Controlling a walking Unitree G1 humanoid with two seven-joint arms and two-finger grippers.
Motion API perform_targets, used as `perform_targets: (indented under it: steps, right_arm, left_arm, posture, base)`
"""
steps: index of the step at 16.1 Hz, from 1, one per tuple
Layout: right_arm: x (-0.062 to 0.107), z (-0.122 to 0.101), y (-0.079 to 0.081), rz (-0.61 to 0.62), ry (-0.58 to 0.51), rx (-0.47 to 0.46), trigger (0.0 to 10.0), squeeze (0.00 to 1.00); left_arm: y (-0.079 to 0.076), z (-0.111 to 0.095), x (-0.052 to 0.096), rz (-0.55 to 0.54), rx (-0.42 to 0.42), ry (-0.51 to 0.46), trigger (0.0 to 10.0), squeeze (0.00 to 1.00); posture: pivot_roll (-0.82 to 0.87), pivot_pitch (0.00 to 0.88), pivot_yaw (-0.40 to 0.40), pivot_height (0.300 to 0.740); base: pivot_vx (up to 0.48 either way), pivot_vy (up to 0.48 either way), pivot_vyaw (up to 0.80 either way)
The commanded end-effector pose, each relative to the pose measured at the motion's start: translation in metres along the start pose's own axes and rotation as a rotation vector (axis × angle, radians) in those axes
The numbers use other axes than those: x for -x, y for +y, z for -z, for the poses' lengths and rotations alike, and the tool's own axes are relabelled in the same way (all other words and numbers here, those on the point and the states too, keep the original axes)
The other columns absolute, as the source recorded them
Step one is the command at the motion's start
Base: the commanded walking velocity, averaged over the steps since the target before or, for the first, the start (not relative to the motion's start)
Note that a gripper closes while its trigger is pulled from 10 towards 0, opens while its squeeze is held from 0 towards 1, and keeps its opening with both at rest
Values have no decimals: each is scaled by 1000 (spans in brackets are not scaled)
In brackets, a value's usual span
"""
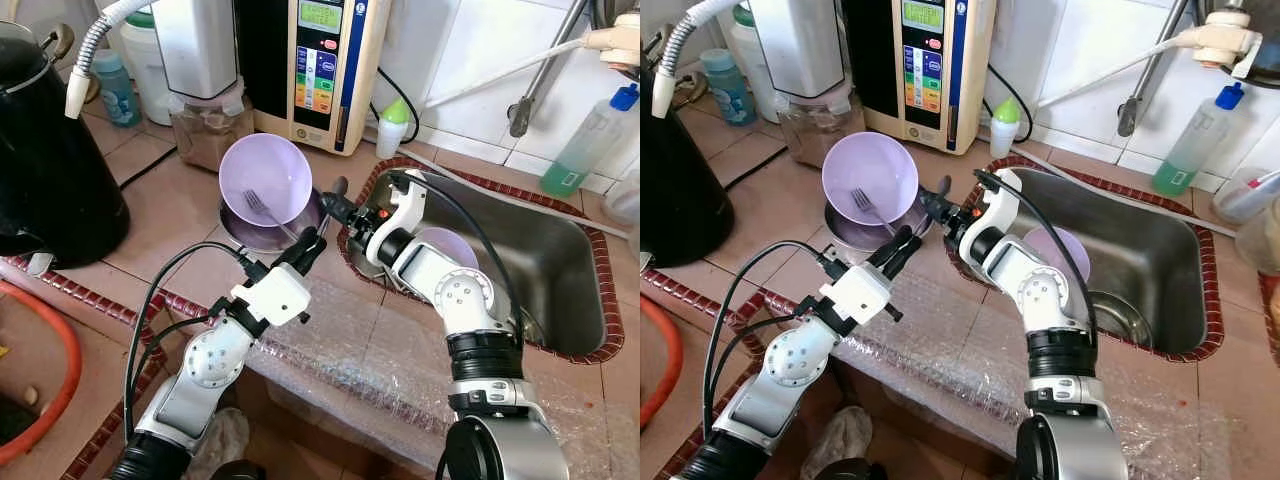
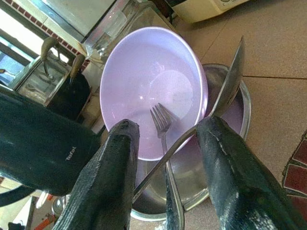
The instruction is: Kitchen organization
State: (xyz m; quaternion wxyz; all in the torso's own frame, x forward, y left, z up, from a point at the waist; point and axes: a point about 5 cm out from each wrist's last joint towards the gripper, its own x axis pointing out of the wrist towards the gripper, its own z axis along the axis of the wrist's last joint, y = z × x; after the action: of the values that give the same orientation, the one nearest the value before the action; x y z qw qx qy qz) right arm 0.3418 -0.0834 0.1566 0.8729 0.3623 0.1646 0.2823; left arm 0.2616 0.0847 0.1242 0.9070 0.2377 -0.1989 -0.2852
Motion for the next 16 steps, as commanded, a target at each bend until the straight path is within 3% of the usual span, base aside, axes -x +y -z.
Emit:
perform_targets:
  steps: [1, 3, 4, 8, 12, 16]
  right_arm:
    - [-1, -6, 2, 3, -6, 26, 10000, 0]
    - [6, -24, 4, -28, -119, 77, 10000, 0]
    - [11, -30, 1, -20, -152, 50, 10000, 0]
    - [20, -43, -3, -27, -203, 59, 10000, 0]
    - [21, -25, -9, -8, -74, 64, 10000, 0]
    - [6, -16, -9, 24, 39, 48, 10000, 0]
  left_arm:
    - [-1, -10, -7, 8, -20, -60, 549, 0]
    - [1, -9, -7, -4, -30, -54, 1020, 0]
    - [2, -8, -7, -10, -34, -52, 1020, 0]
    - [1, -9, -8, -6, -36, -57, 1333, 0]
    - [1, -10, -8, 14, -46, -73, 1765, 0]
    - [-4, -12, -8, 73, -57, -101, 2039, 0]
  posture:
    - [32, 0, -31, 740]
    - [32, 0, -31, 740]
    - [34, 0, -33, 740]
    - [24, 0, -23, 740]
    - [21, 0, -16, 740]
    - [16, 0, -7, 740]
  base:
    - [0, 0, 0]
    - [0, 0, 0]
    - [0, 0, 0]
    - [0, 0, 0]
    - [0, 0, 0]
    - [0, 0, 0]
